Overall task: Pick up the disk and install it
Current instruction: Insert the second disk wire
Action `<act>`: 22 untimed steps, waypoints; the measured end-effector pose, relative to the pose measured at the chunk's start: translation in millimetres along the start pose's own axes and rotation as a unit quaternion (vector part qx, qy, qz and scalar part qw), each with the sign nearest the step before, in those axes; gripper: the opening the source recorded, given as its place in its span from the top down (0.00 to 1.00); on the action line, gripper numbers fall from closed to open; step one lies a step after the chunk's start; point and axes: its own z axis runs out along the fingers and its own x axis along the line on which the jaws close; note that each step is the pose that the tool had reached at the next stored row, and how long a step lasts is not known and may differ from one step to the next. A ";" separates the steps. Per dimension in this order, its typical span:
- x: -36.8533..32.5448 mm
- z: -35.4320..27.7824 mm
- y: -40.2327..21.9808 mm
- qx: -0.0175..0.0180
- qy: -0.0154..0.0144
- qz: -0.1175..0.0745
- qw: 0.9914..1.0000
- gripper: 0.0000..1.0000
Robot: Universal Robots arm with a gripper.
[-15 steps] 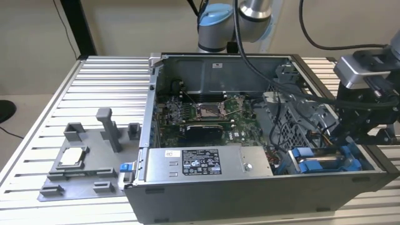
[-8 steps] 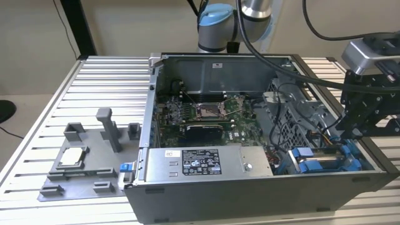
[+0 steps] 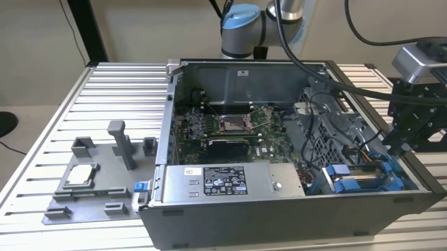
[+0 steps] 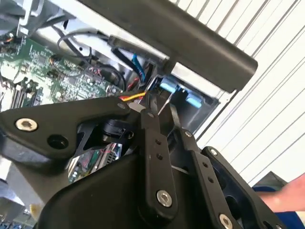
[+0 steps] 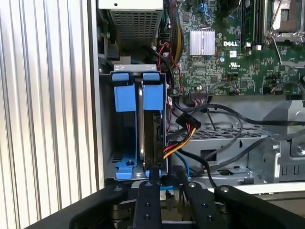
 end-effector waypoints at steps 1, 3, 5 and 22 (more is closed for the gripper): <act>-0.1 1.0 -5.8 0.000 -0.001 0.000 1.000 0.00; -0.2 2.5 -14.0 0.000 -0.002 0.000 1.000 0.00; -0.4 3.7 -21.9 0.000 -0.003 0.000 1.000 0.00; -3.3 12.2 -30.0 0.000 -0.004 0.002 1.000 0.00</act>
